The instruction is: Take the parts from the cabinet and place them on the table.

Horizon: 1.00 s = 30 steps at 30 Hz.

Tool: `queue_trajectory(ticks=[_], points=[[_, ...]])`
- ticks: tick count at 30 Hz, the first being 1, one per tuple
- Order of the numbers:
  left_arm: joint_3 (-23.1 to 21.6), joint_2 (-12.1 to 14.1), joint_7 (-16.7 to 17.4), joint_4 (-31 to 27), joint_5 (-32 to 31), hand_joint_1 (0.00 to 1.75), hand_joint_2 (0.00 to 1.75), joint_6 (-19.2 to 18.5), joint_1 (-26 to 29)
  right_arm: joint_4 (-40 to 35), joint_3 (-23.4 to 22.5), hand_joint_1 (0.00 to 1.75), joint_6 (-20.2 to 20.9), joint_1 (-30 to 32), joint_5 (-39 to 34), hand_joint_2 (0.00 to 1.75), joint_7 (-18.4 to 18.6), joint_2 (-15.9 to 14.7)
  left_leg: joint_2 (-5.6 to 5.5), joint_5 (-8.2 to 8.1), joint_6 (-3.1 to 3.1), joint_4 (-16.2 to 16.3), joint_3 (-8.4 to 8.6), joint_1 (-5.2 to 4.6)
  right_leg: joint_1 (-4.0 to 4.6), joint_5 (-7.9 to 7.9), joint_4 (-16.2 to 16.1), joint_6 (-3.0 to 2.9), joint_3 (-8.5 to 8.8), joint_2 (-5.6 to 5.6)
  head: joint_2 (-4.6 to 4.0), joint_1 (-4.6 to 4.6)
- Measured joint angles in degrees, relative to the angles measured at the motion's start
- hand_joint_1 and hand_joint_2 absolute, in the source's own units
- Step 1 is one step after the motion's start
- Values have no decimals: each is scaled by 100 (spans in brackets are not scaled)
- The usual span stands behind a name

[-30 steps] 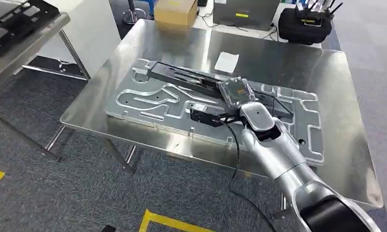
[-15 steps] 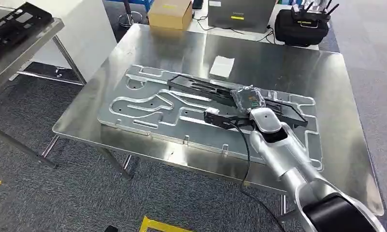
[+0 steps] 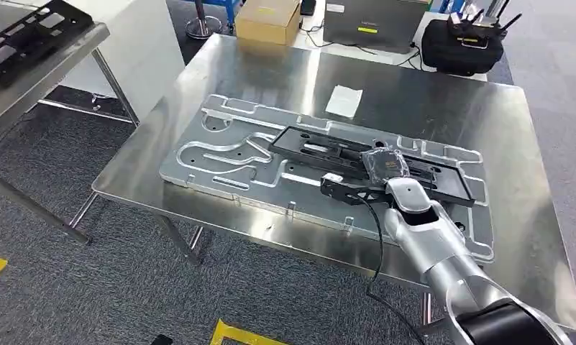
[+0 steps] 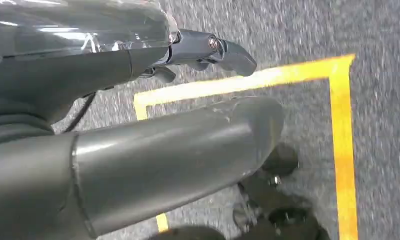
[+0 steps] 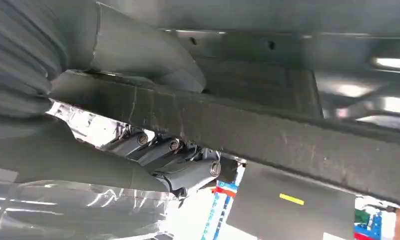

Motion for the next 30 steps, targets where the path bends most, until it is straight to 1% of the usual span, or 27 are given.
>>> queue_trajectory(ticks=[2,3,4,5,6,7,8,9,10,11,13,14,15,16,18,19,20,21,22,23,24,25,26,27,28,29,30], points=[[0,0,0,0,0,0,175,0,4,35,-11,0,15,15,-2,0,-2,0,2,12,-57,-26,10,16,15,-3,10,-24,-5,3,0,2],[0,0,0,0,0,0,0,0,3,48,-20,0,13,20,-4,0,-20,0,1,17,-90,-34,15,2,-12,28,-36,-63,4,2,0,7],[-2,11,0,0,-2,0,0,4,3,55,-28,0,2,22,-7,0,-35,11,12,-40,-114,25,-14,9,-72,68,-81,-93,32,-23,0,-7],[-7,4,0,0,-11,0,0,4,1,68,-35,0,-18,22,-9,0,-48,22,19,-209,-154,224,-91,2,-71,74,-97,-107,37,-15,0,-18],[-9,9,0,0,-9,0,0,11,1,92,-42,0,-33,35,-9,0,-57,22,21,-439,-169,587,-244,20,-69,74,-95,-131,35,-27,0,-57],[-9,11,-2,0,-4,0,0,13,5,107,-44,0,-48,64,-9,0,-72,22,20,-661,-189,1027,-430,30,-63,73,-94,-132,35,-35,0,-57],[-9,13,-18,0,18,0,0,13,12,131,-48,0,-70,101,-9,0,-101,22,21,-843,-212,1477,-623,36,-60,73,-89,-132,30,-47,0,-55],[-9,13,-28,0,55,0,0,13,23,151,-57,0,-92,132,-11,0,-105,22,22,-874,-226,1687,-707,46,-60,72,-84,-131,26,-49,0,-59],[-9,15,-41,0,61,0,0,9,33,172,-76,0,-127,142,-15,0,-107,22,23,-773,-236,1617,-658,61,-64,71,-74,-129,25,-47,0,-55],[-9,15,-53,0,68,0,0,0,36,183,-94,0,-129,143,-28,0,-114,22,24,-574,-246,1301,-486,78,-72,66,-58,-123,25,-41,0,-61],[-9,20,-65,0,76,0,0,-9,29,216,-107,0,-140,181,-30,0,-125,22,27,-139,-262,361,10,115,-86,35,4,-75,16,-24,0,-57],[-9,17,-66,0,77,0,0,-22,24,227,-122,0,-153,182,-35,0,-147,22,16,-231,-257,121,135,108,-70,18,42,-43,-19,-12,0,-61],[-9,17,-70,0,79,0,0,-33,22,229,-153,0,-173,185,-37,0,-175,20,0,-192,-179,87,120,86,-45,12,87,-16,-55,7,0,-55],[-9,17,-70,0,79,0,0,-37,29,232,-168,0,-192,193,-39,0,-210,20,8,-191,-151,97,109,84,-48,32,78,14,-64,9,0,-50],[-7,17,-70,0,79,0,0,-48,28,234,-203,0,-199,223,-39,0,-243,20,11,-159,-65,80,104,52,-66,61,46,80,-57,14,0,-57],[-7,17,-70,0,79,0,0,-50,24,234,-223,0,-199,234,-39,0,-251,17,21,-118,-3,36,113,87,-79,20,68,109,-80,22,0,-57],[-7,17,-70,0,81,0,0,-52,23,234,-245,0,-199,234,-39,0,-258,13,27,-105,21,31,105,87,-89,-125,234,134,-136,16,0,-20],[-9,17,-70,0,94,0,0,-52,23,232,-254,0,-199,232,-39,0,-273,9,31,-98,48,31,95,87,-93,-342,563,151,-286,15,0,9],[-7,17,-70,0,96,0,0,-52,23,234,-262,0,-199,249,-39,0,-286,11,34,-96,60,31,82,81,-102,-591,1060,171,-506,12,0,11],[-7,17,-68,0,101,0,0,-52,24,236,-273,0,-199,282,-39,0,-299,9,34,-91,67,31,71,77,-103,-758,1484,183,-700,11,0,13],[-7,18,-68,0,114,0,0,-55,25,240,-297,0,-205,321,-39,0,-299,5,29,-90,69,32,65,75,-102,-814,1754,185,-827,12,0,18],[-4,17,-59,0,129,0,0,-55,29,245,-315,0,-210,354,-42,0,-302,4,21,-90,68,32,66,74,-101,-737,1756,177,-824,12,0,20],[-2,17,-50,0,148,0,0,-55,31,245,-324,0,-221,367,-46,0,-310,4,18,-90,68,34,67,71,-99,-552,1498,158,-699,12,0,26],[-2,17,-48,0,164,0,0,-57,30,243,-326,0,-230,361,-46,0,-313,4,17,-90,66,34,74,66,-95,-319,1071,130,-479,12,0,26],[-2,17,-41,0,173,0,0,-74,27,238,-330,0,-249,347,-46,0,-324,4,18,-78,49,42,82,58,-87,-78,539,91,-206,12,0,24],[0,15,-33,0,181,0,0,-105,25,227,-341,0,-265,336,-46,0,-345,4,21,-78,42,44,73,56,-68,-25,125,38,-22,16,0,28],[2,9,-33,0,203,0,0,-138,16,225,-350,0,-278,330,-46,0,-356,4,20,-69,6,77,45,17,-35,-20,61,32,7,14,0,20]])
